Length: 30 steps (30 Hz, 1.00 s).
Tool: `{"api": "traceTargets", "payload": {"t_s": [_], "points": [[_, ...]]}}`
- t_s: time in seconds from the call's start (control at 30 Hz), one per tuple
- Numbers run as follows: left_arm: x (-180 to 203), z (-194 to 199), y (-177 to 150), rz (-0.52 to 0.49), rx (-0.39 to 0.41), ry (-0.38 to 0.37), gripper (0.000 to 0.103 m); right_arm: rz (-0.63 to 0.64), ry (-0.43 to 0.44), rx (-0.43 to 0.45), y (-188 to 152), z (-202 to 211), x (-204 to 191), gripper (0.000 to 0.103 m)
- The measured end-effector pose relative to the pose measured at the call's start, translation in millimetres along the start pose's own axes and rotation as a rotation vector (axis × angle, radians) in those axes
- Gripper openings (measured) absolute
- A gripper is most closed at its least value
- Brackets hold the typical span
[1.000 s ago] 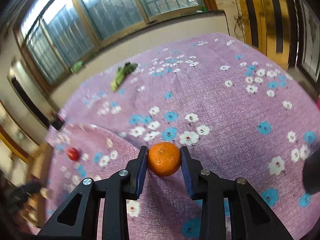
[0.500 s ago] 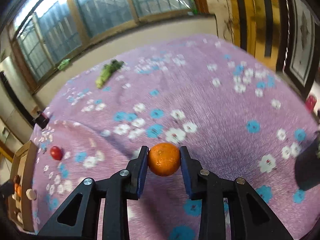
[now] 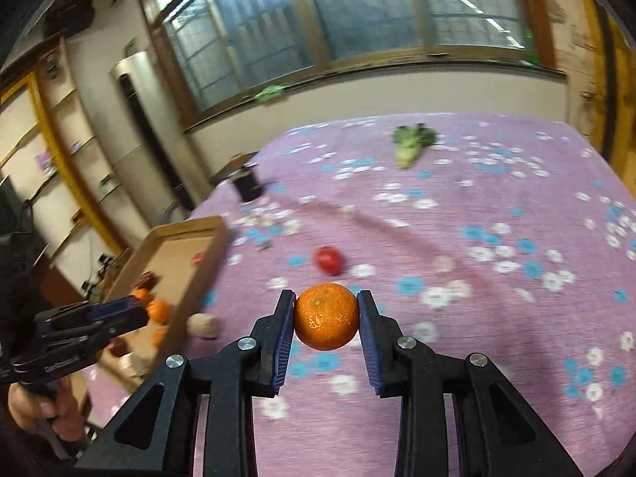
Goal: Organize fruits
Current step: 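Carry the red date and orange over the cardboard tray with both tools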
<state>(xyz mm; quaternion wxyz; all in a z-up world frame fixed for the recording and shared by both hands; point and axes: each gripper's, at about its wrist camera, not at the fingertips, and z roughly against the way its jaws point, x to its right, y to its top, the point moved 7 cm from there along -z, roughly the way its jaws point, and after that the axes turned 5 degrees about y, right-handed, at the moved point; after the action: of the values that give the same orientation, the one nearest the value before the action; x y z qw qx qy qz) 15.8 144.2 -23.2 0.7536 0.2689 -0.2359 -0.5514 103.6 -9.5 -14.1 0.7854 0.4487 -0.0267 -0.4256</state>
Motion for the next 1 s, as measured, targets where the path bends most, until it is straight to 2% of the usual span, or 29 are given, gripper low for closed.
{"api": "traceTargets", "payload": {"t_s": [0.4, 0.7, 1.0], "points": [[-63, 14, -23, 0.071, 0.005, 0.105, 0.028, 0.091, 0.142, -0.061, -12, -30, -88, 0.032], [-102, 26, -35, 0.13, 0.009, 0.143, 0.028, 0.138, 0.221, -0.1, -21, -50, -136, 0.032], [-133, 31, -47, 0.179, 0.004, 0.183, 0.028, 0.178, 0.261, -0.12, -27, -65, -168, 0.032]]}}
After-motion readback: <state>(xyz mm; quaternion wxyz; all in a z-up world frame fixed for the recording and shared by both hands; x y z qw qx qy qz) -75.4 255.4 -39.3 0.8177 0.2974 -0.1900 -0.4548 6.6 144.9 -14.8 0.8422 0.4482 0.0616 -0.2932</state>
